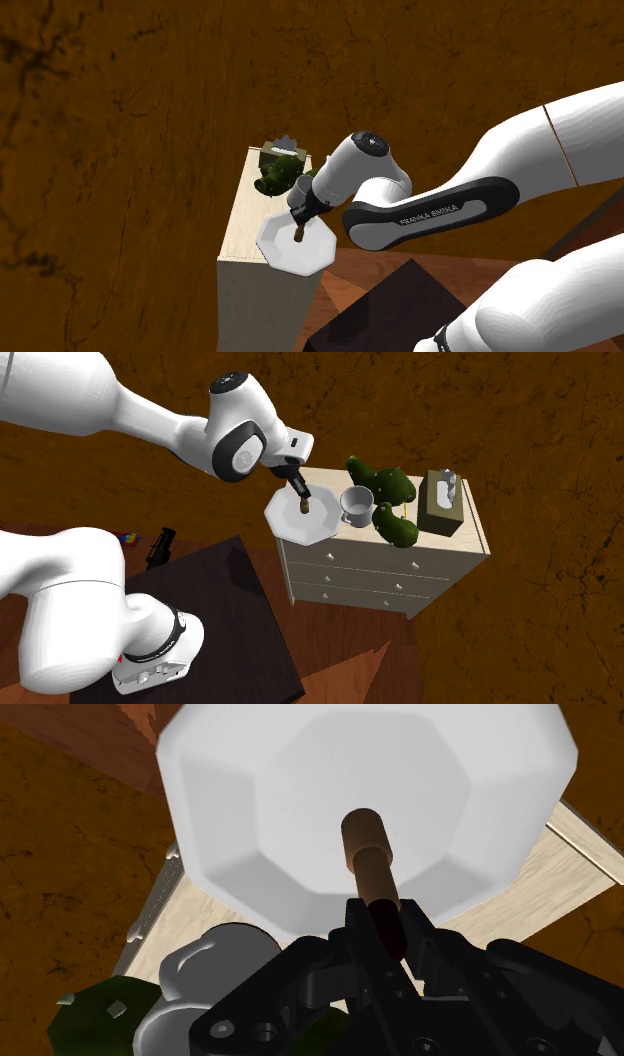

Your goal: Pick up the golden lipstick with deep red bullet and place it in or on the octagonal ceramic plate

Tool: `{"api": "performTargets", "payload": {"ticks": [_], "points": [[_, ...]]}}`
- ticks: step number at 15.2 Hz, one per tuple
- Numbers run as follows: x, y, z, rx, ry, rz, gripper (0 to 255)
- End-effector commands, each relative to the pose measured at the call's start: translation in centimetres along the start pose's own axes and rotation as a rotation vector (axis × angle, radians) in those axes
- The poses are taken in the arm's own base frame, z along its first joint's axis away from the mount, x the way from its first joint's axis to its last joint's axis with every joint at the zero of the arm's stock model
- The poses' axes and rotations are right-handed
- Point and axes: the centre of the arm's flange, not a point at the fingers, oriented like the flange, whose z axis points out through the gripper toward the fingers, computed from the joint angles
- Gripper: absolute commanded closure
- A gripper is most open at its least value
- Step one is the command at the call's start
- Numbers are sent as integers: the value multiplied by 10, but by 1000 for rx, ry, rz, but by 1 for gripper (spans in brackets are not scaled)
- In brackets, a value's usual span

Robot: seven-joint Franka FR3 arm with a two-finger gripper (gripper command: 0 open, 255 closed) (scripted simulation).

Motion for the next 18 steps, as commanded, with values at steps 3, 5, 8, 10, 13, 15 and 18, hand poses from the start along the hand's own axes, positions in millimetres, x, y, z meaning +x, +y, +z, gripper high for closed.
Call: {"api": "performTargets", "payload": {"ticks": [3,5,8,10,13,15,18], "points": [[0,0,0,0,0,0,0],[0,0,0,0,0,0,0],[0,0,-26,0,0,0,0],[0,0,-50,0,0,0,0],[0,0,-50,0,0,0,0],[0,0,-50,0,0,0,0],[0,0,-50,0,0,0,0]]}}
